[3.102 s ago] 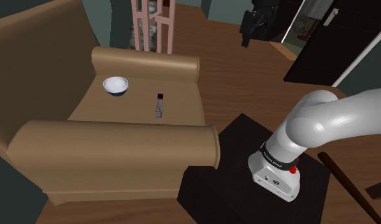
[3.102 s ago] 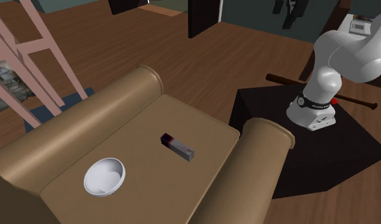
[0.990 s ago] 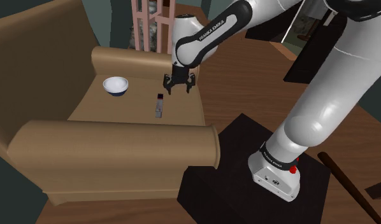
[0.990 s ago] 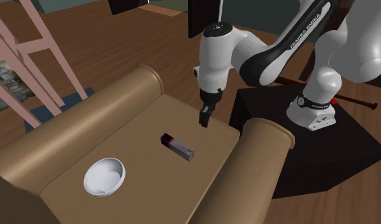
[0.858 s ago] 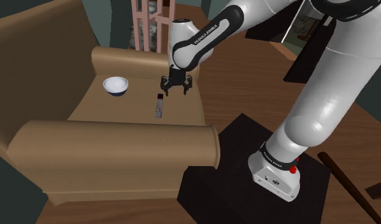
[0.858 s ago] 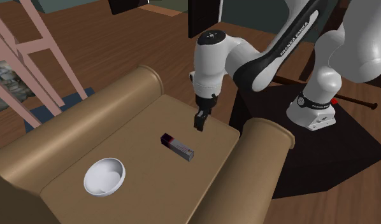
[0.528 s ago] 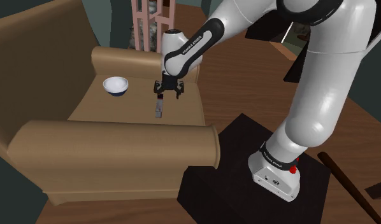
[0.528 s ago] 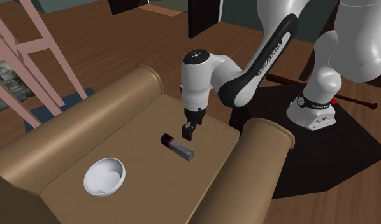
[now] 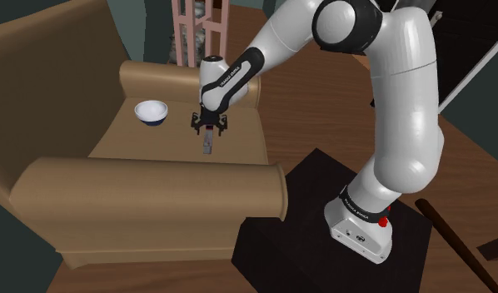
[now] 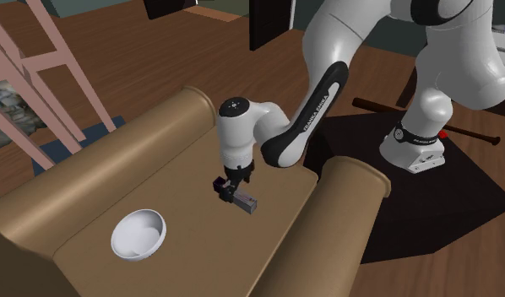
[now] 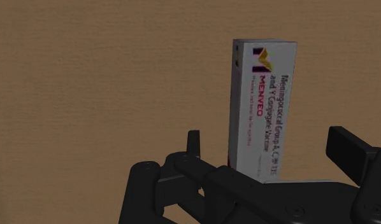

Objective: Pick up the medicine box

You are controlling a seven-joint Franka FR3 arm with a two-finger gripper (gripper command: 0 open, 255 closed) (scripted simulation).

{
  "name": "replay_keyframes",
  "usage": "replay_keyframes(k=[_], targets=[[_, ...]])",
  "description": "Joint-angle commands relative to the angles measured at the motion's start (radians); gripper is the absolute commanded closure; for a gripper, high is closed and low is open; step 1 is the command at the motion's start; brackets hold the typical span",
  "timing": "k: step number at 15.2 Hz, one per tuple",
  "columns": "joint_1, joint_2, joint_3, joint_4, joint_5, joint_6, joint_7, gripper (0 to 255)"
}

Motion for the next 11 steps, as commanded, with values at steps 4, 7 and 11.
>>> replay_keyframes(k=[4, 7, 11], targets=[[0.01, 0.068, -0.01, 0.032, -0.007, 0.037, 0.01, 0], [0.013, 0.098, -0.015, 0.043, -0.011, 0.057, 0.013, 0], [0.013, 0.098, -0.015, 0.044, -0.011, 0.056, 0.013, 255]])
